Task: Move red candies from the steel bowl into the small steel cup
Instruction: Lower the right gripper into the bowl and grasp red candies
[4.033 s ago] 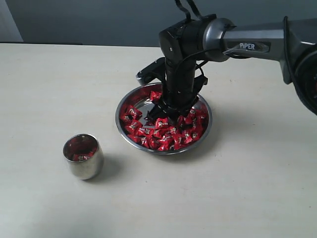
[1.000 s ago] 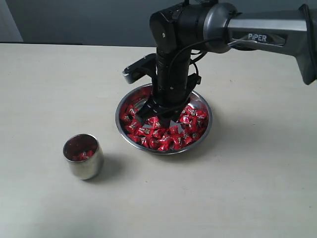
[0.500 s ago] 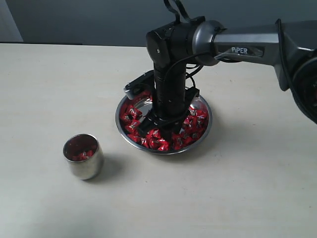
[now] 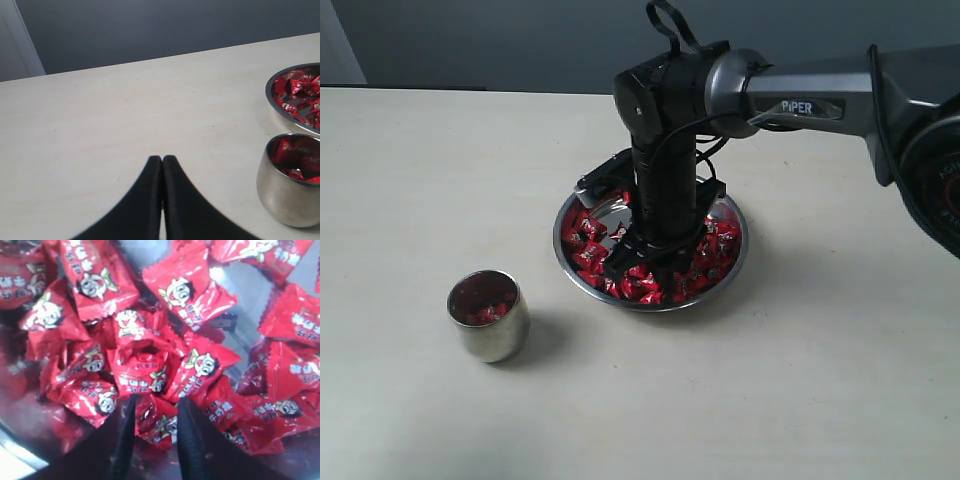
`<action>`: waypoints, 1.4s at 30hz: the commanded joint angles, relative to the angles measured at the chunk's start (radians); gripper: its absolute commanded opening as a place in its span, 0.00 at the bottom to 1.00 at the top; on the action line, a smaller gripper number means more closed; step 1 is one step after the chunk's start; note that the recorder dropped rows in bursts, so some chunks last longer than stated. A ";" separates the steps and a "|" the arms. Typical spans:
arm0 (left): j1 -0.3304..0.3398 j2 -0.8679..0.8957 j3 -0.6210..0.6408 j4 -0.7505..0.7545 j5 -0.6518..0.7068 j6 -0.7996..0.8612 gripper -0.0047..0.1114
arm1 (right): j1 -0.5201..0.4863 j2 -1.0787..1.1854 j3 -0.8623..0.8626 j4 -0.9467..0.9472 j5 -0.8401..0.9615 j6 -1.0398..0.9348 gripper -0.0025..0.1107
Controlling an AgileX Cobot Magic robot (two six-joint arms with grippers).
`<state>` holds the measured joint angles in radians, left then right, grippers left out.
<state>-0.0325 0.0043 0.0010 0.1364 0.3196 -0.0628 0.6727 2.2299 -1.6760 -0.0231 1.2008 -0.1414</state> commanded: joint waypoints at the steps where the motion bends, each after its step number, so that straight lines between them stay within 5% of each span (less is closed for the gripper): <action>1: 0.003 -0.004 -0.001 -0.003 -0.009 -0.005 0.04 | -0.004 0.014 0.002 -0.022 0.009 -0.006 0.23; 10: 0.003 -0.004 -0.001 -0.003 -0.009 -0.005 0.04 | -0.004 0.019 0.002 -0.047 -0.005 -0.006 0.02; 31: 0.003 -0.004 -0.001 -0.003 -0.009 -0.005 0.04 | -0.004 -0.061 0.002 -0.017 -0.154 -0.003 0.02; 38: 0.003 -0.004 -0.001 -0.003 -0.009 -0.005 0.04 | -0.004 -0.056 0.002 -0.029 -0.157 -0.003 0.30; 42: 0.003 -0.004 -0.001 -0.003 -0.009 -0.005 0.04 | -0.004 -0.056 0.002 -0.037 -0.157 -0.003 0.34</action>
<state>-0.0325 0.0043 0.0010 0.1364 0.3196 -0.0628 0.6727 2.1804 -1.6760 -0.0448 1.0471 -0.1414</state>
